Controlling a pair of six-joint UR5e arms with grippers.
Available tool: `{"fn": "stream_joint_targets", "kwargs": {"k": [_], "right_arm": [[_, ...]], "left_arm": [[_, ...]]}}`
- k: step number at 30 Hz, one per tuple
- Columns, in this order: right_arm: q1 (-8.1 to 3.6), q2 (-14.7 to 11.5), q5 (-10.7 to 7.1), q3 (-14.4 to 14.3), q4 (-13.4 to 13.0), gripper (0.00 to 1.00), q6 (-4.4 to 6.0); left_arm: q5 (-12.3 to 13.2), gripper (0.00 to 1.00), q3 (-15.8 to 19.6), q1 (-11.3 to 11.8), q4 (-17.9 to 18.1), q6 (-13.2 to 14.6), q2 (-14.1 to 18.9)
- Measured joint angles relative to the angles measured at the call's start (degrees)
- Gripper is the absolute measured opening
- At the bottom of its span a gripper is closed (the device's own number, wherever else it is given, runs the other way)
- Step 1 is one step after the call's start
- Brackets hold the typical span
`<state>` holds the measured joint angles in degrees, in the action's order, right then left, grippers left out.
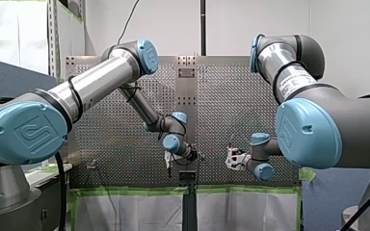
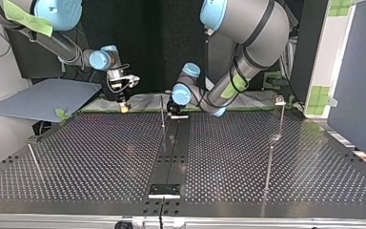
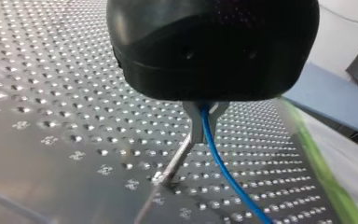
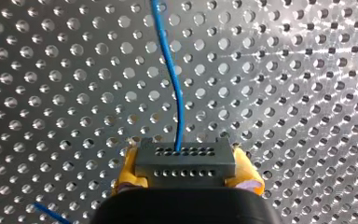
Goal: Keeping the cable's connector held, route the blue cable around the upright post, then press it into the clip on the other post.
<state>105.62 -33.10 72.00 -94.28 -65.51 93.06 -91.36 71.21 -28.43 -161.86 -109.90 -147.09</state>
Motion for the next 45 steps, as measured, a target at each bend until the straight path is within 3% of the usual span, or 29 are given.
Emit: {"fn": "stream_joint_targets", "kwargs": {"k": [8,15,16,17,18,19,20,21,22,36,40,45], "right_arm": [[-0.39,0.0,-0.01,0.92,-0.11,0.0,0.19],[-0.82,0.01,0.02,1.04,-0.13,0.0,0.2],[-0.86,0.0,0.02,1.05,-0.1,0.0,0.2],[-0.87,0.0,0.03,1.07,-0.06,0.0,0.2],[-0.89,0.0,0.03,1.06,0.0,0.0,0.2],[-0.89,0.0,0.02,1.07,0.03,0.0,0.2],[-0.89,0.0,0.01,1.06,0.06,0.0,0.21],[-0.89,0.0,0.02,1.06,0.09,0.0,0.2],[-0.89,0.0,0.01,1.06,0.13,0.0,0.2],[-0.98,0.0,0.08,1.06,1.3,0.0,-0.05],[-1.12,0.0,0.08,1.06,1.41,0.0,0.03],[-1.22,0.0,0.08,1.06,1.46,0.0,0.1]], "left_arm": [[-2.8,0.0,-0.46,0.34,-0.17,-0.25,-0.06],[-3.19,0.0,-0.47,0.59,-0.29,0.45,0.0],[-3.22,0.07,-0.47,0.59,-0.29,0.78,0.0],[-3.22,0.27,-0.47,0.55,-0.29,1.31,0.0],[-3.21,0.27,-0.47,0.49,-0.3,1.78,0.01],[-3.23,0.43,-0.47,0.42,-0.35,2.29,0.01],[-3.29,0.67,-0.48,0.32,-0.53,3.01,0.01],[-3.39,0.67,-0.48,0.25,-0.76,3.57,0.01],[-3.57,1.0,-0.48,0.19,-1.08,4.15,0.01],[-10.88,1.0,0.61,-2.64,-8.89,12.53,0.96],[-10.74,1.0,2.22,-3.69,-10.59,14.34,2.56],[-8.42,1.0,4.94,-4.65,-11.53,16.97,5.17]]}}
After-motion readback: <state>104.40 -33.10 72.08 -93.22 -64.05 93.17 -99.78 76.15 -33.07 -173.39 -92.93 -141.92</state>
